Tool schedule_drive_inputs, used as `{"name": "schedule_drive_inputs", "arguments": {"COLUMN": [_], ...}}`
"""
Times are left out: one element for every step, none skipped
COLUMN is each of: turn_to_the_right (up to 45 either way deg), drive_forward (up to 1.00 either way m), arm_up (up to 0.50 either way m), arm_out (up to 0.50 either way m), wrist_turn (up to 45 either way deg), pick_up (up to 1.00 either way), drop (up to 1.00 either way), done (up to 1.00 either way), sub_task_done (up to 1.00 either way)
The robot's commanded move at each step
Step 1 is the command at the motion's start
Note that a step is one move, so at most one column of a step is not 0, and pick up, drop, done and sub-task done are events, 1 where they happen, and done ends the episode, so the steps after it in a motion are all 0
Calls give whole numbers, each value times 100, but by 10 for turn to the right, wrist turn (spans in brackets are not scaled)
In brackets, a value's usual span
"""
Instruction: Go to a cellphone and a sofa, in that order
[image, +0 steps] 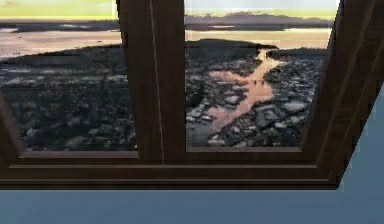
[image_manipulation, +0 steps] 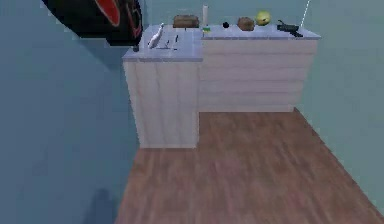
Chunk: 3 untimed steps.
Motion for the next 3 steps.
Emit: {"name": "schedule_drive_inputs", "arguments": {"turn_to_the_right": [450, 450, 450], "drive_forward": [0, 0, 0], "arm_up": [0, 0, 0], "arm_out": [0, 0, 0], "wrist_turn": [0, 0, 0], "pick_up": [0, 0, 0], "drop": [0, 0, 0], "done": [0, 0, 0], "sub_task_done": [0, 0, 0]}}
